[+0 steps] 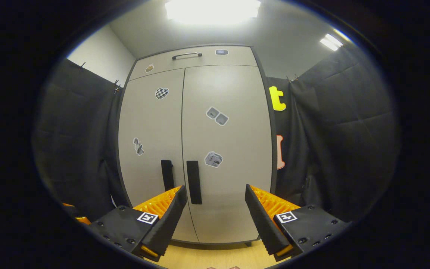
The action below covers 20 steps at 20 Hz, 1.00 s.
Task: Open the right door of the double-door shoe cabinet with the right hand, and open the left door with the left hand.
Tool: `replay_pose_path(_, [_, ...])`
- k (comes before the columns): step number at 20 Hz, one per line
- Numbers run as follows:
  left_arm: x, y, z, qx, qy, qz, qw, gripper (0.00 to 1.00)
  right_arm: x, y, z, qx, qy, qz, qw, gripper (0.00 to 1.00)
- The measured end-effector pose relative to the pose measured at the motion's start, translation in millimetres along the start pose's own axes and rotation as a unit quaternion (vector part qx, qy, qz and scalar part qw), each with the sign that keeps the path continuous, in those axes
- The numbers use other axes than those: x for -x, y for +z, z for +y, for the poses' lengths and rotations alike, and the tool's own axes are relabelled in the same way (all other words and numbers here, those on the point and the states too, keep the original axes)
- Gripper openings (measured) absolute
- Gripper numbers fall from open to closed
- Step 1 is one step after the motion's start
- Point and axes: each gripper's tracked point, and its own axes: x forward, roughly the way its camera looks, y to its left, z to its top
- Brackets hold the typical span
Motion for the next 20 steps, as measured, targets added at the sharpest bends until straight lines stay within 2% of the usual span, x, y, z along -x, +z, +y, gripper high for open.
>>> replay_pose_path(3, [1.8, -7.1, 9.6, 0.002, 0.009, 0.007, 1.000, 0.95, -21.0, 8.4, 12.6, 0.000, 0.011, -0.010, 1.000, 0.98])
replay_pose_path(4, [1.8, -11.0, 12.6, 0.004, 0.012, 0.011, 1.000, 1.00, -29.8, 8.6, 16.7, -0.004, 0.012, -0.005, 1.000, 0.99])
replay_pose_path(7, [-0.6, -21.1, 20.5, 0.008, 0.019, 0.024, 1.000, 1.00, -52.7, 15.0, 31.0, -0.018, 0.029, -0.014, 0.999, 0.99])
replay_pose_path(8, [-1.2, -24.5, 22.0, 0.006, 0.019, 0.028, 0.999, 0.99, -60.4, 14.9, 32.5, -0.016, 0.027, -0.017, 0.999, 0.94])
replay_pose_path(9, [-2.5, -25.9, 23.8, 0.004, 0.019, 0.031, 0.999, 0.98, -67.6, 15.0, 32.8, -0.014, 0.023, -0.020, 0.999, 0.98])
replay_pose_path(10, [-3.2, -27.6, 26.5, 0.001, 0.020, 0.034, 0.999, 1.00, -75.1, 15.1, 33.8, -0.013, 0.019, -0.022, 0.999, 0.94])
replay_pose_path(11, [-4.9, -28.6, 28.6, -0.003, 0.020, 0.037, 0.999, 0.95, -83.4, 13.7, 35.1, -0.013, 0.016, -0.023, 1.000, 0.94])
replay_pose_path(12, [-8.0, -29.7, 29.8, -0.005, 0.020, 0.039, 0.999, 0.98, -91.1, 11.7, 35.9, -0.011, 0.013, -0.021, 1.000, 0.98])
replay_pose_path(16, [-16.7, -30.1, 37.7, -0.010, 0.018, 0.041, 0.999, 0.98, -119.0, -2.2, 35.1, -0.009, 0.000, 0.001, 1.000, 0.99])
replay_pose_path(17, [-18.5, -30.3, 39.1, -0.009, 0.018, 0.041, 0.999, 0.98, -124.2, -5.1, 35.4, -0.011, -0.003, 0.004, 1.000, 0.94])
replay_pose_path(18, [-20.9, -31.2, 40.3, -0.008, 0.017, 0.042, 0.999, 0.98, -129.6, -9.5, 33.9, -0.010, -0.009, 0.009, 1.000, 0.94])
replay_pose_path(19, [-23.5, -32.0, 41.8, -0.006, 0.016, 0.043, 0.999, 0.98, -133.5, -13.6, 33.8, -0.007, -0.012, 0.014, 1.000, 0.99])
replay_pose_path(20, [-26.0, -33.9, 43.2, -0.005, 0.015, 0.044, 0.999, 0.98, -137.1, -18.4, 34.5, -0.005, -0.015, 0.019, 1.000, 0.94])
